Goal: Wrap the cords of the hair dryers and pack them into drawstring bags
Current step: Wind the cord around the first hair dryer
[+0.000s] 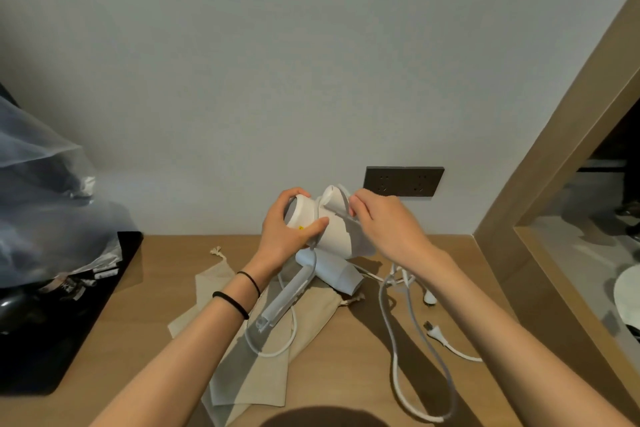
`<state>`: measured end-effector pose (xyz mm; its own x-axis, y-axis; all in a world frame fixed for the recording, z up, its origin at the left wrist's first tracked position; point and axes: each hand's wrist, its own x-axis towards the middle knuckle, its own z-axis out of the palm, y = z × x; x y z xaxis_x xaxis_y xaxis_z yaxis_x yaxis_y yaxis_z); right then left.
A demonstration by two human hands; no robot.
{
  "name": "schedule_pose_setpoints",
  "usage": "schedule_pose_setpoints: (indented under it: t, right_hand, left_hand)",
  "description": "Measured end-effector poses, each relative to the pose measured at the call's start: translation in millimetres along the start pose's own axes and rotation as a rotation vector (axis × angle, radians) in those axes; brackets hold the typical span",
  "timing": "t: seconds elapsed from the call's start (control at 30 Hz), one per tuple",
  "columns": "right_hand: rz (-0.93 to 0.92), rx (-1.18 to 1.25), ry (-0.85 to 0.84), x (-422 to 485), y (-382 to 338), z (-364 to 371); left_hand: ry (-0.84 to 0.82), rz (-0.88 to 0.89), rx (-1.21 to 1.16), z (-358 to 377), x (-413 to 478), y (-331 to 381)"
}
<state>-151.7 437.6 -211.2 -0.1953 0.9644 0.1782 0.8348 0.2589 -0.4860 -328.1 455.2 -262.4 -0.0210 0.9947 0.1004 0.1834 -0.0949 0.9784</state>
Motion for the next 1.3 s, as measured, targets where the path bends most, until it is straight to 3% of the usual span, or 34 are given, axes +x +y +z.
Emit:
schedule_pose_setpoints:
  t: [0.3,0.47,0.6,0.77,1.0,1.1,1.3]
  right_hand:
    - [-0.082,0.064,-0.058,-21,3,44]
    - [-0.053,0.342,-0.077,-19,7,53]
    - [-0.015,0.592,-0.192,-23,9,52]
    - [0.046,0.748,-0.320,-18,9,41]
    - [0.169,0.635,-0.374,-11,26,23]
    - [0.254,0.617,-0.409,-7,40,13]
    - [0.272,0.565,-0.362,1,54,-11]
  left_hand:
    - [0.210,-0.314,-0.288,14,-14,-6]
    - [0.222,-0.343,-0.447,13,-11,7]
    - [0.232,-0.409,-0.610,14,-6,18]
    - [0.131,-0.470,-0.668,9,-2,25]
    - [-0.008,-0.480,-0.750,-4,2,22]
    - [-0.143,-0.434,-0.806,-13,3,19]
    - [-0.419,-0.336,-0.600,-35,11,4]
